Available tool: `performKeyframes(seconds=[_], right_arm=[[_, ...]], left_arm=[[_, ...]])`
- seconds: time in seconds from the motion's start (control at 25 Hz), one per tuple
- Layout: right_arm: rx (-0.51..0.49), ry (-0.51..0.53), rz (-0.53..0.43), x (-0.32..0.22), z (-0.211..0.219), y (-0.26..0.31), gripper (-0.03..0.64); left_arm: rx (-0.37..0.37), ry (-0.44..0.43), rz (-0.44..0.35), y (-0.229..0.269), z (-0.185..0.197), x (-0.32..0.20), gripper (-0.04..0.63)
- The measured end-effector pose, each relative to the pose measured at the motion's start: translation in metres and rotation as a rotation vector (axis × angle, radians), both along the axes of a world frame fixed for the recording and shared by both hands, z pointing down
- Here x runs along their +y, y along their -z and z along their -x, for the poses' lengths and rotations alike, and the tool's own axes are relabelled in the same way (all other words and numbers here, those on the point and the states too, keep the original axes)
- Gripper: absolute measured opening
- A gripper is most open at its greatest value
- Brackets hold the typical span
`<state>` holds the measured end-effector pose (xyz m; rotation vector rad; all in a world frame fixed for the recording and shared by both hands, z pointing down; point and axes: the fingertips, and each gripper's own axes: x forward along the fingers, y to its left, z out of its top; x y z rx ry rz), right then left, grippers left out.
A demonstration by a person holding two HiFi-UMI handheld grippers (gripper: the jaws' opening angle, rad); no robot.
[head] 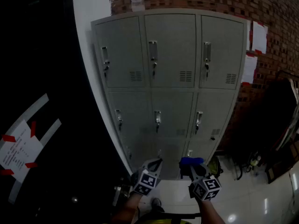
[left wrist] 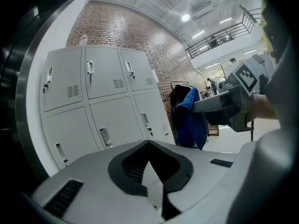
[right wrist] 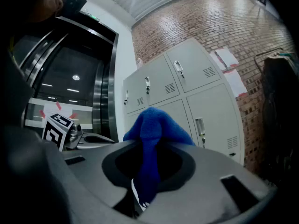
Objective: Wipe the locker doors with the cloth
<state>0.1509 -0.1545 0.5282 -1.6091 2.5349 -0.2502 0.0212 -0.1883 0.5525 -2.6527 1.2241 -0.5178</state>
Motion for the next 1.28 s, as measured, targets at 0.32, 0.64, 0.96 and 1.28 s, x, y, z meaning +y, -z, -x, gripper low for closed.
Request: performKeyframes(seconds=[0.32,0.64,0.96,1.28], right_arm=[[0.023,-0.024,-0.104,-0.193,0.026,0.090,0.066],[0.112,-0.055,-0.407,-0.296,-0.010,0.332,0.066],[0.062,-0.131,-0.512,-0.344,-0.052,0.552,0.066],[0.051,0.051,-0.524,-0.362,0.049,0.570,0.064]], left_arm=[[-0.039,-0.062,-0.094,0.082,0.004,-0.187,0.002],[-0.026,-0.109,-0.145,0.122,-0.033,-0.262,0.002],[-0.017,-0.138,-0.188,0.141,-0.052,-0.277,0.002],[-0.032,-0.078,-0.169,0.135,-0.029,-0.287,0.002]])
